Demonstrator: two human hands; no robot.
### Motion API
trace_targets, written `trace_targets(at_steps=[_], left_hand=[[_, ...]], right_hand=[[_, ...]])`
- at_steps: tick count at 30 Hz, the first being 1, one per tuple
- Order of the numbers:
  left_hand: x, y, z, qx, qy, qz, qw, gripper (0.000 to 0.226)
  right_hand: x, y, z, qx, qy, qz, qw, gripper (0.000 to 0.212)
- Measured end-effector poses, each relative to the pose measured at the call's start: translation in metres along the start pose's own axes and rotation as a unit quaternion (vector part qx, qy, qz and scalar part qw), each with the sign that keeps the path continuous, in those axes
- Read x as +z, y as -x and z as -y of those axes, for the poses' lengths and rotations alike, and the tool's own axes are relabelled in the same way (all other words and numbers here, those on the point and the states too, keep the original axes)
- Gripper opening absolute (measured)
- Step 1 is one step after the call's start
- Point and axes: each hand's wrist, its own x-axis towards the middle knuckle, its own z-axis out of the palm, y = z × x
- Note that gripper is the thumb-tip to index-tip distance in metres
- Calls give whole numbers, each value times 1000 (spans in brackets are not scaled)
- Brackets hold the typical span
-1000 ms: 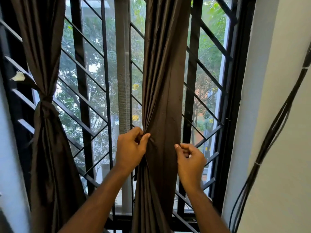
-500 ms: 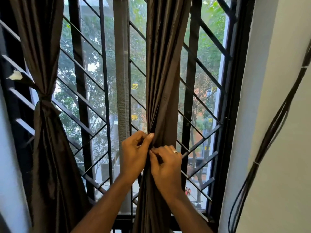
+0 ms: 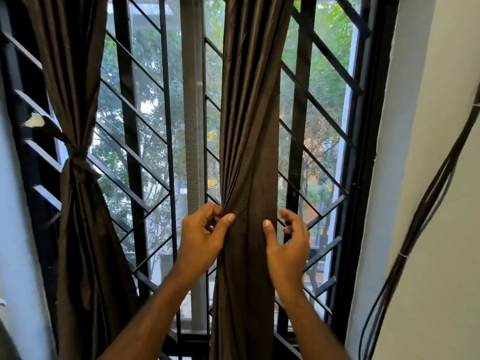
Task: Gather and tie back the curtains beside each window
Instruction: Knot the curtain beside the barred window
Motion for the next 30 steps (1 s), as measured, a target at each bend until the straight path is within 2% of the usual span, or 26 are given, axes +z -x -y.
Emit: trace_targets(at_steps=[2, 4, 6, 9, 12, 16, 18, 26, 30], left_hand=[[-2, 0, 0, 3, -7, 0, 1000, 22], [-2, 0, 3, 7, -20, -3, 1000, 24], [-1, 1, 5, 11, -44, -14, 999, 23], [0, -2, 9, 20, -112, -34, 993, 21], [4, -5, 13, 34, -166, -44, 985, 23], [16, -2, 13, 37, -168, -73, 982, 21], [22, 0, 12, 43, -164, -60, 984, 18], [18, 2, 12, 2, -39, -13, 999, 28], [16, 3, 8, 17, -27, -14, 999, 34]], right_hand=[[0, -7, -4, 98, -35, 47, 993, 41], [2, -8, -9, 112, -53, 75, 989, 27], [0, -5, -9, 72, -31, 61, 995, 3], [-2, -4, -10, 59, -12, -14, 998, 17], [-3, 1, -2, 37, 0, -51, 998, 25], [4, 29, 7, -160, 117, 29, 980, 12], [10, 33, 11, -198, 156, 60, 966, 11], [20, 36, 13, -198, 151, 95, 964, 12], [25, 38, 16, -193, 136, 111, 965, 16]])
